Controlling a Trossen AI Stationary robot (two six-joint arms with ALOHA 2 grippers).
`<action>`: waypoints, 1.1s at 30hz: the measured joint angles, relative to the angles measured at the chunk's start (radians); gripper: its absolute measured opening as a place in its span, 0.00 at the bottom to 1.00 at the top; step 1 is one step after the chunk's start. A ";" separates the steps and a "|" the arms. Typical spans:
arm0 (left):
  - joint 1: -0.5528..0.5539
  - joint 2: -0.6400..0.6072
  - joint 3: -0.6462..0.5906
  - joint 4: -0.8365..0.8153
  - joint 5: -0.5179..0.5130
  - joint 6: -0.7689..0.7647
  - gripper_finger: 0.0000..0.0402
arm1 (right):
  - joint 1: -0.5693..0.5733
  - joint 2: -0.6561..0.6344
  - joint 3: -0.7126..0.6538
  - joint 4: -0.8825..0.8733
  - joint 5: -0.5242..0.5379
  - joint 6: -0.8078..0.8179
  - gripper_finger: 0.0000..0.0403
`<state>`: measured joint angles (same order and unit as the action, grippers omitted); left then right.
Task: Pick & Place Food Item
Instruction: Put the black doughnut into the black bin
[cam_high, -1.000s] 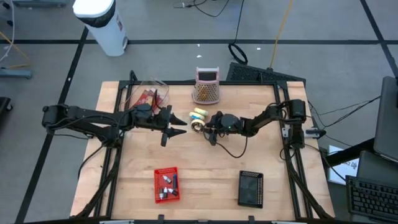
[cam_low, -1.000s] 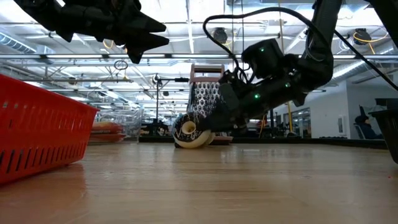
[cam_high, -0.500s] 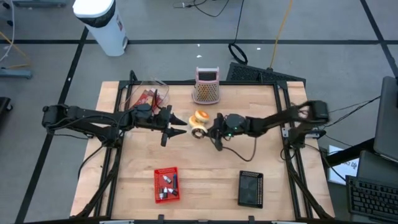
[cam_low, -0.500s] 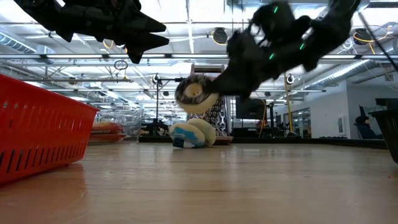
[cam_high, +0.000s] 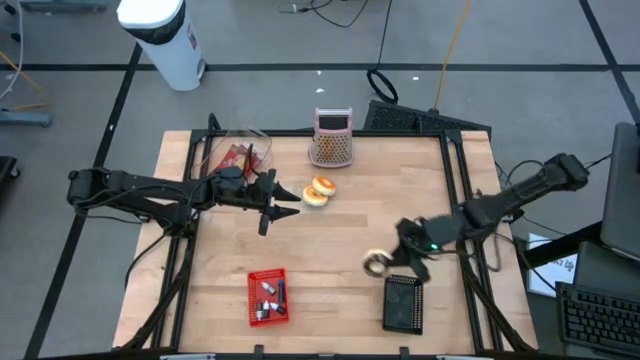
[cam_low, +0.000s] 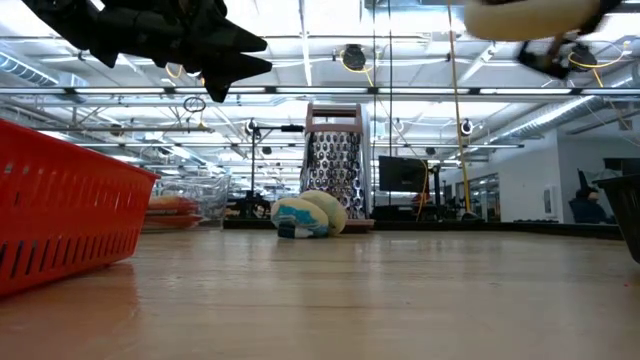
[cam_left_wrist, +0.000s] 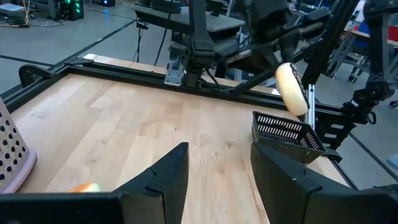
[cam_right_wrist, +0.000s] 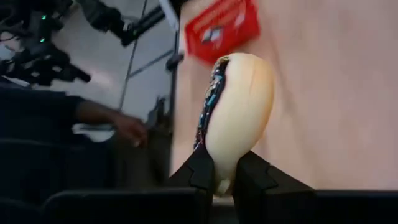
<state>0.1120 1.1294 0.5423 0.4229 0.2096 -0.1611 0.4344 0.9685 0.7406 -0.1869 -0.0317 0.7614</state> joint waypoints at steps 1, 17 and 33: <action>0.000 0.000 0.000 0.000 0.000 0.000 0.44 | 0.044 -0.016 0.000 -0.031 0.017 0.057 0.06; 0.000 0.000 0.001 0.000 0.000 0.000 0.44 | 0.421 0.067 -0.019 -0.212 0.161 0.641 0.05; 0.000 0.000 0.001 0.000 0.000 0.000 0.44 | 0.330 0.098 -0.176 -0.132 0.102 0.612 0.09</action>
<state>0.1120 1.1297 0.5430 0.4229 0.2096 -0.1608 0.7647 1.0668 0.5642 -0.3191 0.0699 1.3731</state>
